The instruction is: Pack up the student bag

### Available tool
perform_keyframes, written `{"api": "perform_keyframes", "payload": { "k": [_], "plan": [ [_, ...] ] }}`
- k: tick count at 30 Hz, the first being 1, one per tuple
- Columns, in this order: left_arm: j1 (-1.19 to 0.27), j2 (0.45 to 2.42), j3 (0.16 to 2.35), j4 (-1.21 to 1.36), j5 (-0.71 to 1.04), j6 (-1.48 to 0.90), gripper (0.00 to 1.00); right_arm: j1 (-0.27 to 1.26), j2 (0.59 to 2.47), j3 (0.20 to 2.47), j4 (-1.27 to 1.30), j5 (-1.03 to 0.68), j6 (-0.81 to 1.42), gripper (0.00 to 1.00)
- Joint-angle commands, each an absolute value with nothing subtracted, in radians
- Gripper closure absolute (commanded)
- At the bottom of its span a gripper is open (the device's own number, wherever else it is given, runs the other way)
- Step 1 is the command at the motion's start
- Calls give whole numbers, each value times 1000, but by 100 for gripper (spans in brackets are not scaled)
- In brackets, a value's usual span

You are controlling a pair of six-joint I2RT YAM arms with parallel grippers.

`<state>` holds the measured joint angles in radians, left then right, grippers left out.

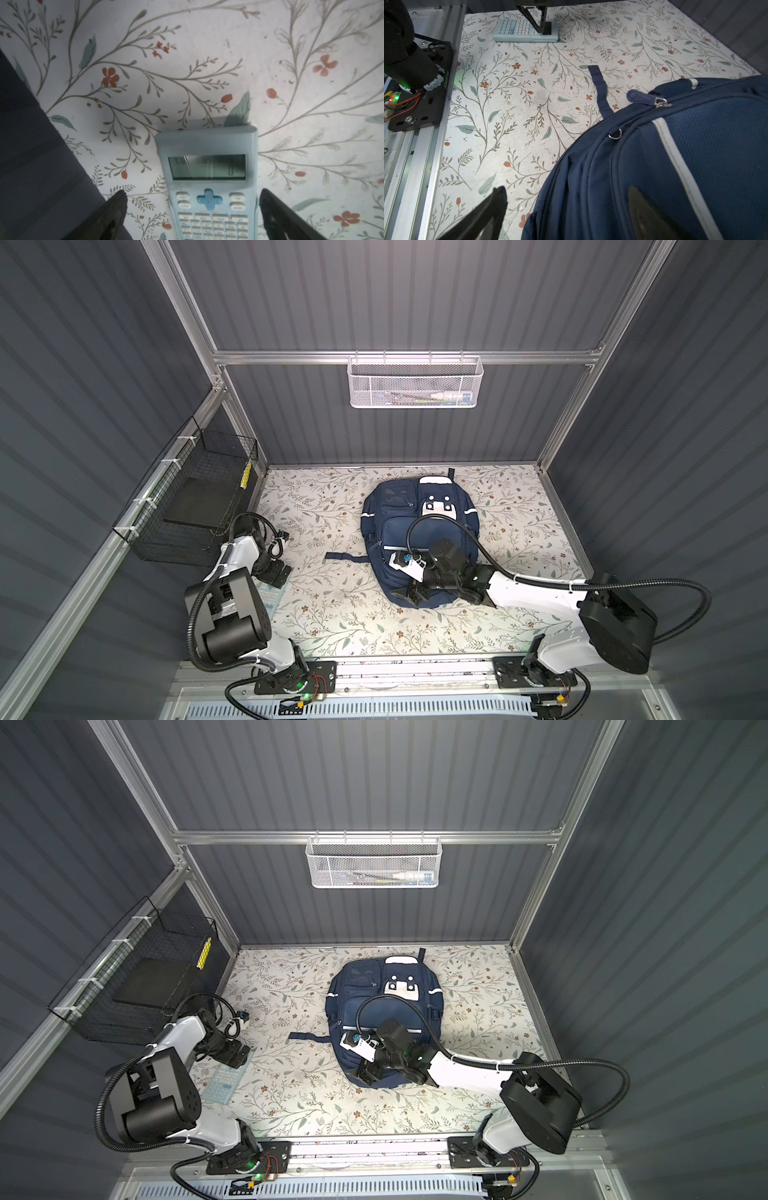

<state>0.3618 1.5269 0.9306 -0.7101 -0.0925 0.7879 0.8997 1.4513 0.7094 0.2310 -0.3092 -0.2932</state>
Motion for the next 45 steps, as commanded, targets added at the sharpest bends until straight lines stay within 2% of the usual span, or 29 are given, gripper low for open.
{"api": "perform_keyframes", "payload": {
  "k": [1, 5, 8, 11, 13, 16, 22, 25, 28, 31, 34, 38, 45],
  "plan": [
    [373, 1543, 884, -713, -50, 840, 0, 901, 1474, 727, 221, -296, -307, 9],
    [372, 1565, 834, -627, -159, 848, 0, 901, 1480, 732, 213, -296, -307, 9],
    [372, 1618, 862, -641, -165, 835, 0, 901, 1480, 732, 214, -298, -307, 9],
    [369, 1659, 907, -690, -70, 809, 0, 901, 1480, 735, 213, -306, -304, 9],
    [358, 1658, 920, -721, -1, 802, 11, 901, 1483, 736, 213, -302, -304, 9],
    [307, 1659, 905, -746, 7, 796, 19, 901, 1482, 738, 207, -301, -305, 9],
    [195, 1683, 990, -803, 82, 673, 30, 902, 1475, 742, 209, -320, -286, 9],
    [72, 1713, 1042, -791, 91, 547, 31, 903, 1472, 747, 211, -325, -272, 8],
    [-65, 1727, 1041, -736, 68, 505, 30, 908, 1468, 749, 212, -326, -267, 8],
    [-138, 1781, 1079, -734, 49, 437, 31, 916, 1468, 750, 211, -322, -271, 8],
    [-223, 1777, 1100, -707, 45, 383, 25, 922, 1476, 757, 207, -310, -279, 8],
    [-229, 1728, 1084, -644, 55, 298, 1, 928, 1490, 770, 199, -276, -261, 6],
    [-216, 1618, 1047, -532, 133, 101, 0, 924, 1506, 884, 132, -141, 10, 1]
  ]
}}
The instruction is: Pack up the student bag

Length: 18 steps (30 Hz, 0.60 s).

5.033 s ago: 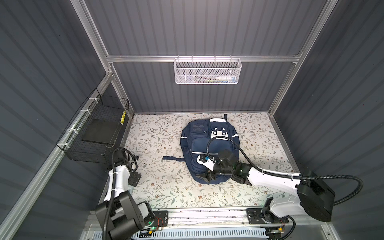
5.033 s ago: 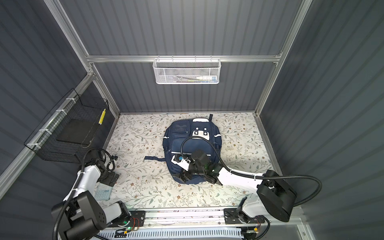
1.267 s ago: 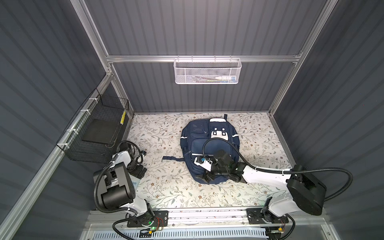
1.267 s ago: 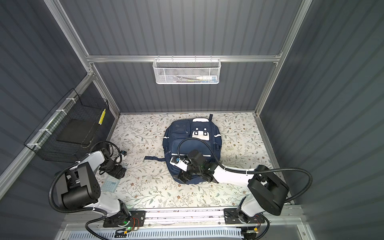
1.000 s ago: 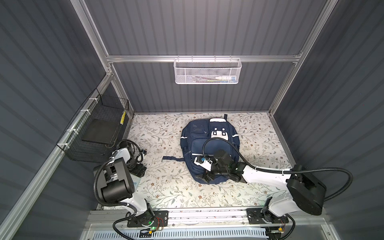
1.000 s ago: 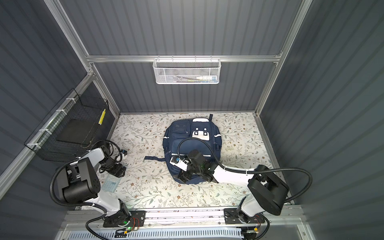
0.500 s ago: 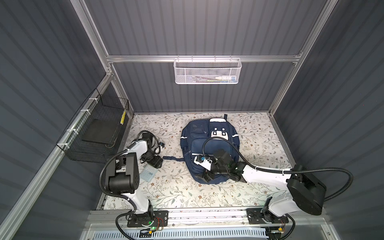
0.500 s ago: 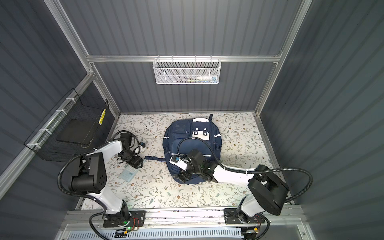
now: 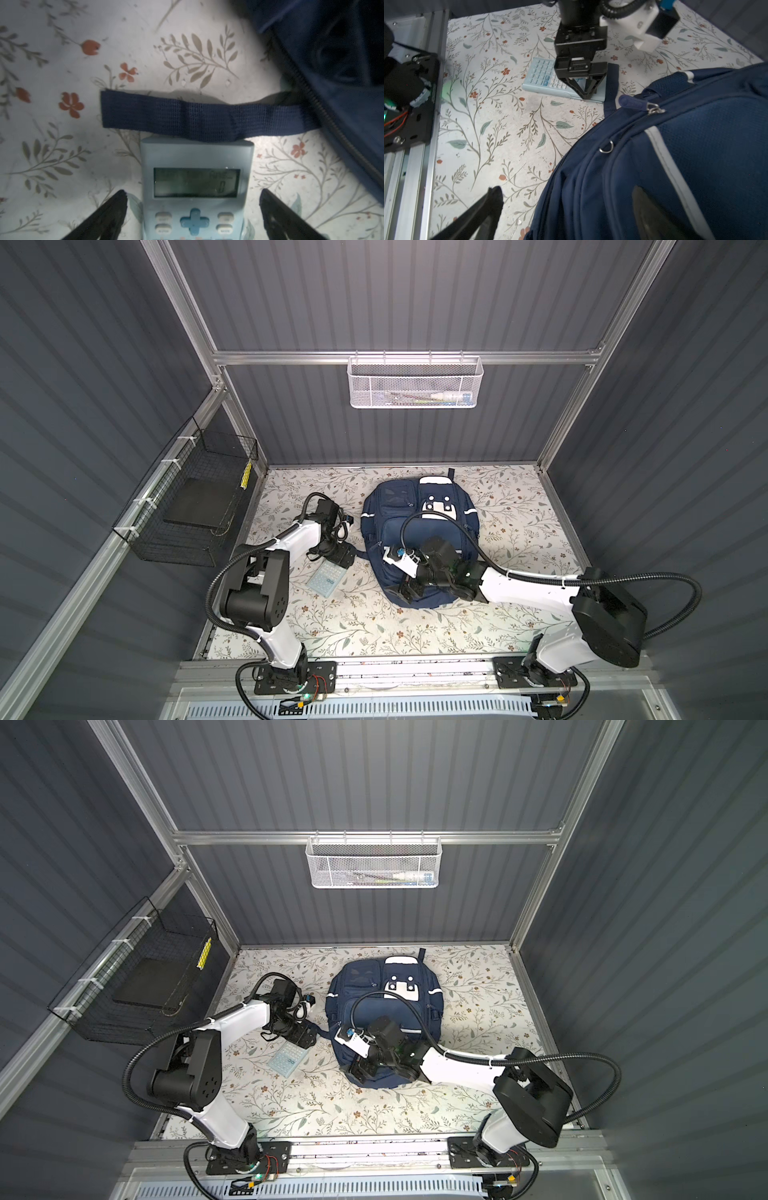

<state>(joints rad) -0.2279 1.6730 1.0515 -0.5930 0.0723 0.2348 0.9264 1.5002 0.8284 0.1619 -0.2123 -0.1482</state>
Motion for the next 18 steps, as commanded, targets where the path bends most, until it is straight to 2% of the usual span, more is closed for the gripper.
{"api": "perform_keyframes", "payload": {
  "k": [1, 3, 5, 9, 12, 16, 18],
  "plan": [
    [-213, 1593, 1046, -511, 154, 72, 0, 916, 1520, 910, 113, -135, 52, 1],
    [-212, 1525, 1025, -451, 161, 19, 0, 878, 1556, 979, 39, -265, 94, 1],
    [-212, 1456, 990, -390, 47, -122, 0, 857, 1588, 1050, -17, -324, 168, 1],
    [-161, 1453, 946, -427, -2, -393, 1, 991, 1631, 1171, -167, -32, 154, 2],
    [-101, 1425, 801, -350, 44, -551, 4, 1020, 1693, 1243, -230, -65, 330, 4],
    [-54, 1403, 699, -277, 57, -535, 11, 1068, 1786, 1308, -233, -80, 467, 6],
    [-8, 1409, 652, -212, 140, -541, 21, 1083, 1846, 1362, -259, -95, 494, 7]
  ]
}}
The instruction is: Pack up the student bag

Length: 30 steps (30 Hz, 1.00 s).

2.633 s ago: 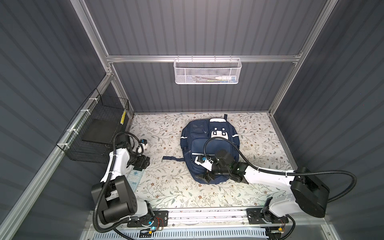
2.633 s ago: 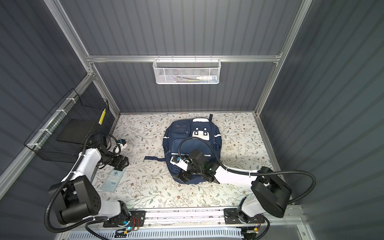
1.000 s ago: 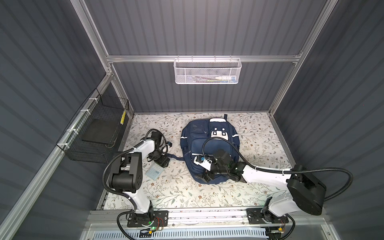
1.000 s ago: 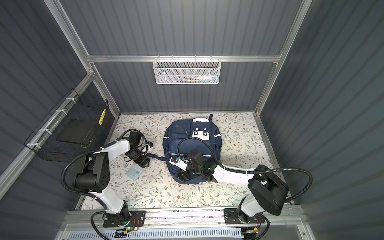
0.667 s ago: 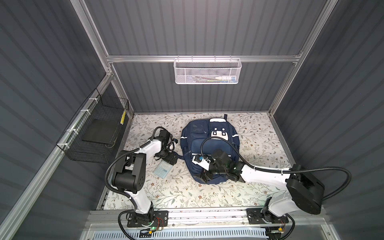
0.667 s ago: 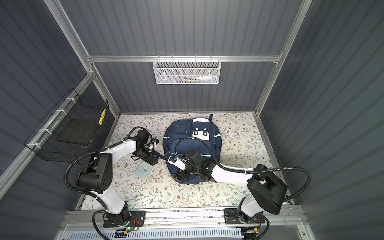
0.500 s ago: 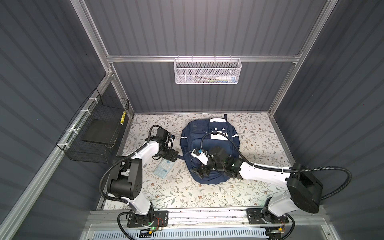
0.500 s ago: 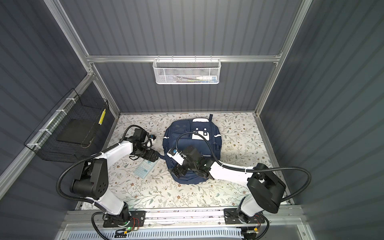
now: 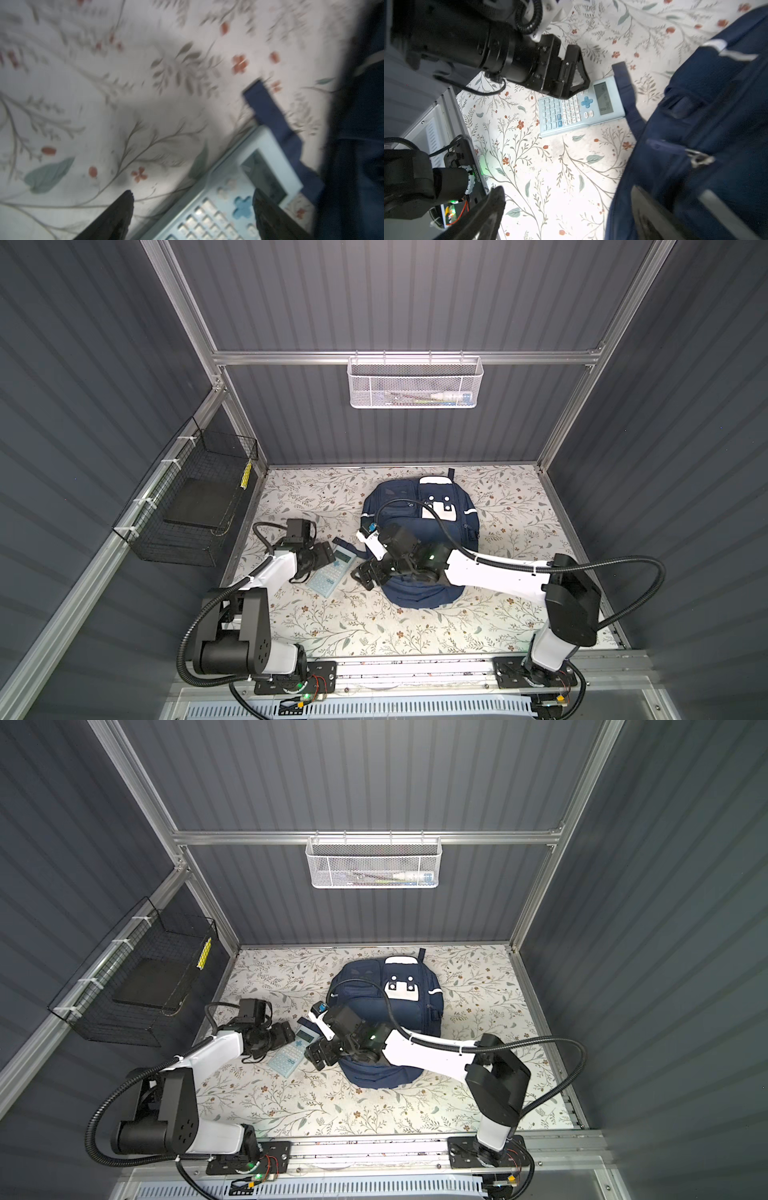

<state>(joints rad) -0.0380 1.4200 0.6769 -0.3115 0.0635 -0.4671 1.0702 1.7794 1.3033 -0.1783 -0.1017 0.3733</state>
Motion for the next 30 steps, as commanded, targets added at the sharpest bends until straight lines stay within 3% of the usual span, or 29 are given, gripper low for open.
{"api": "perform_keyframes", "payload": {
  "k": [1, 5, 9, 17, 22, 30],
  "plan": [
    [-2, 1409, 636, -190, 159, -541, 24, 1085, 1876, 1385, -270, -109, 511, 8],
    [-2, 1388, 542, -118, 232, -567, 27, 1084, 1960, 1432, -263, -128, 559, 9],
    [-22, 1322, 415, -59, 347, -663, 35, 1079, 2046, 1504, -290, -139, 578, 9],
    [-111, 1027, 323, -297, 315, -730, 40, 1069, 2134, 1556, -273, -220, 664, 9],
    [-138, 857, 288, -366, 376, -810, 41, 1060, 2145, 1546, -364, -92, 673, 7],
    [-104, 980, 467, -396, 310, -678, 40, 1081, 2182, 1610, -360, -83, 643, 3]
  ]
}}
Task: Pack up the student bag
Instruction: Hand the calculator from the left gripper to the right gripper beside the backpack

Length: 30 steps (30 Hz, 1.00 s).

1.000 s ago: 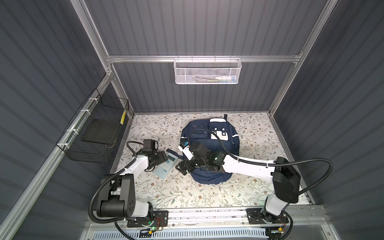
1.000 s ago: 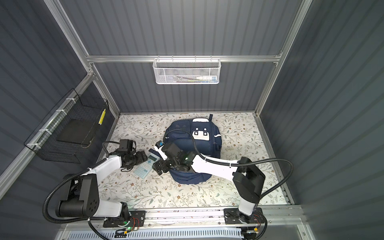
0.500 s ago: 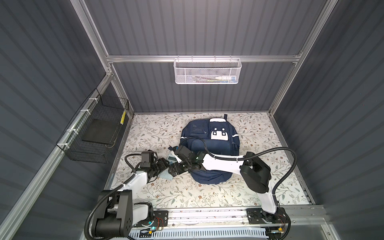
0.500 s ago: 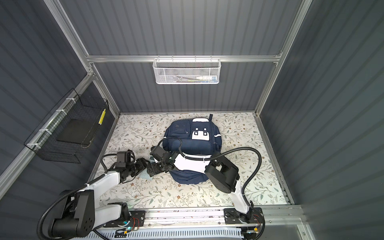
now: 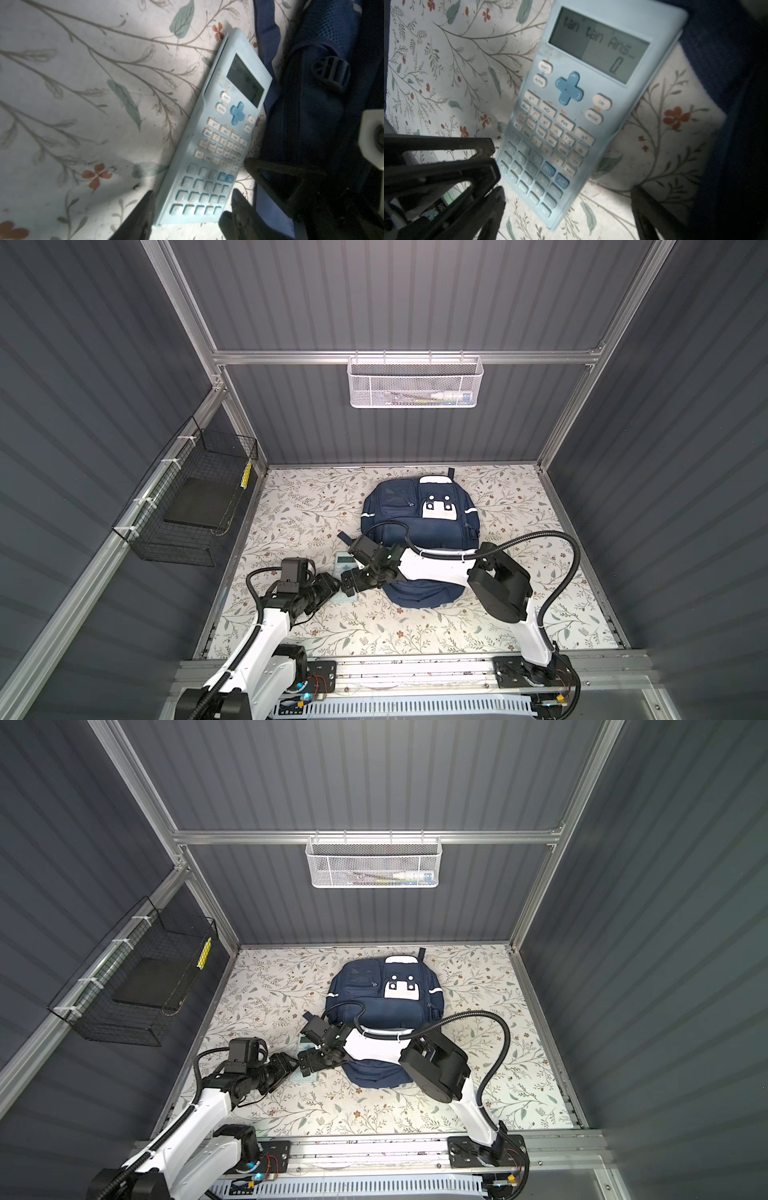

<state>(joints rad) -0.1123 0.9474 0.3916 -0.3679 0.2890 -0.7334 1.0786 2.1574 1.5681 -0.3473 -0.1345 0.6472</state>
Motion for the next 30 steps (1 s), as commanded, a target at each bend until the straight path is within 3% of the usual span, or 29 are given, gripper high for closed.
{"api": "perform_keyframes", "payload": {
  "k": [1, 5, 9, 16, 22, 30],
  "plan": [
    [-104, 986, 496, -406, 285, -675, 40, 1082, 2191, 1626, -367, -69, 642, 3],
    [-55, 1014, 593, -423, 193, -630, 37, 1096, 2251, 1713, -419, -13, 648, 2],
    [101, 1090, 674, -405, 319, -588, 37, 1106, 2314, 1809, -490, 34, 665, 2],
    [115, 1144, 693, -376, 364, -563, 35, 1131, 2477, 2093, -727, 109, 650, 1],
    [273, 1227, 666, -294, 539, -569, 33, 1145, 2632, 2350, -937, 179, 578, 1],
    [291, 1197, 726, -358, 466, -502, 31, 1188, 2593, 2200, -967, 246, 425, 4]
  ]
}}
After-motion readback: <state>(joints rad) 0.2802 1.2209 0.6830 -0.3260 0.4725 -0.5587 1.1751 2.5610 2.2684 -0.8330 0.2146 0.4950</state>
